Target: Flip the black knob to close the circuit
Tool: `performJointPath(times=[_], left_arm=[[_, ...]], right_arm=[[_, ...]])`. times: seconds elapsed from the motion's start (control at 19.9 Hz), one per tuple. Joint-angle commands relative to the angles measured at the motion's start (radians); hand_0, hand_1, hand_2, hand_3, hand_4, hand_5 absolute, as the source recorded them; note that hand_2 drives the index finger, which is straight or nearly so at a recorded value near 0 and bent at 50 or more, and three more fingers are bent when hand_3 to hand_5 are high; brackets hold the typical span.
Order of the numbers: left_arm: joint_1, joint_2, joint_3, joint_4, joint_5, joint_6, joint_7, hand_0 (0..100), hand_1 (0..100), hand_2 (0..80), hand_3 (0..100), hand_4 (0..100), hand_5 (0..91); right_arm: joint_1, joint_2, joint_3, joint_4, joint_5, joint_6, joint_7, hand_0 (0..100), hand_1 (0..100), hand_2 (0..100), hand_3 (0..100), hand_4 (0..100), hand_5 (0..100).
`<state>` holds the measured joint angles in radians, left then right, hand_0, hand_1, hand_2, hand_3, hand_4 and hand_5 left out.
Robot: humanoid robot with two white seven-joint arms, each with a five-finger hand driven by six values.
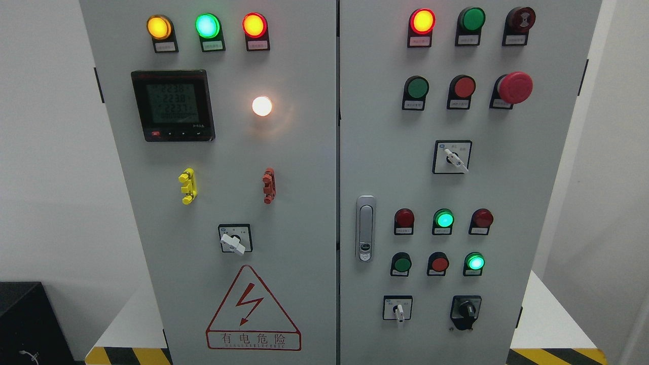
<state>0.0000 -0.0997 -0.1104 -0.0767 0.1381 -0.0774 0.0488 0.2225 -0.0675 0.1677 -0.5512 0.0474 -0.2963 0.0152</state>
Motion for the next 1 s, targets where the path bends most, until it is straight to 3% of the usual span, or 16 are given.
performJointPath(times=[0.0,0.1,0.15,0.55,0.95], left_arm=[[0.02,0.0,0.0,0.0,0.0,-0.004,0.0,12,56,0.0,0,0,0.0],[0.02,0.0,0.0,0.0,0.0,-0.004,0.0,12,56,0.0,0,0,0.0],[0.02,0.0,0.0,0.0,0.0,-0.004,0.0,12,56,0.0,0,0,0.0],[0.02,0.0,0.0,0.0,0.0,-0.004,0.0,12,56,0.0,0,0,0.0],[0.02,0.0,0.0,0.0,0.0,-0.004,0.0,12,56,0.0,0,0,0.0]], right_arm=[[0.04,-0.083,0.055,-0.354,0.179,-0.004,-0.044,0,25,45,64,44,20],[0.044,-0.083,0.017,-0.401,0.289,-0.003,-0.054,0,21,47,67,46,22],[0.052,-0.081,-0.009,-0.429,0.348,-0.003,-0.06,0,13,53,72,50,26],[0.101,-0.106,-0.092,-0.763,0.615,0.005,-0.06,0,3,70,88,60,39],[0.095,-0.126,-0.158,-0.944,0.792,0.029,-0.058,1,0,82,95,65,53]])
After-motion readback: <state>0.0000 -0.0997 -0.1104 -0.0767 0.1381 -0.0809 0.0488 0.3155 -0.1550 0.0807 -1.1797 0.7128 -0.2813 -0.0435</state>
